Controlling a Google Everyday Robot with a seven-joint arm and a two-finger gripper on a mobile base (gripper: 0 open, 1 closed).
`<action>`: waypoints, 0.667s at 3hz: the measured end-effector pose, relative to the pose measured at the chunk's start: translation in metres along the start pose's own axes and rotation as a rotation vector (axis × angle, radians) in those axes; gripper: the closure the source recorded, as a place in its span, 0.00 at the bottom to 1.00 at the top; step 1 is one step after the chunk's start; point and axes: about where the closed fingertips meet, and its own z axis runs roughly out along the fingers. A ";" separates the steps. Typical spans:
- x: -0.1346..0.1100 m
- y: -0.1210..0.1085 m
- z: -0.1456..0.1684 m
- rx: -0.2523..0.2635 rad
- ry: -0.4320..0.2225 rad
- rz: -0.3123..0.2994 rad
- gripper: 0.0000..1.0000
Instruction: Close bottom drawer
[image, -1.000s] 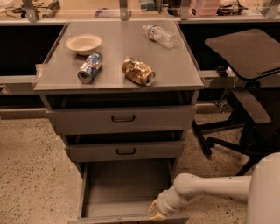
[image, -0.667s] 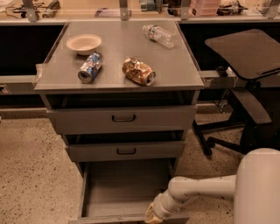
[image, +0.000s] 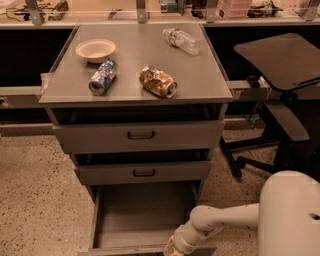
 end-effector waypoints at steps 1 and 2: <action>0.018 -0.003 0.013 0.006 0.032 0.019 1.00; 0.041 0.000 0.032 0.017 0.093 0.035 1.00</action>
Offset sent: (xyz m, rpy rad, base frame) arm -0.0149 -0.0286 -0.0814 -0.1827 -0.0188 -0.0384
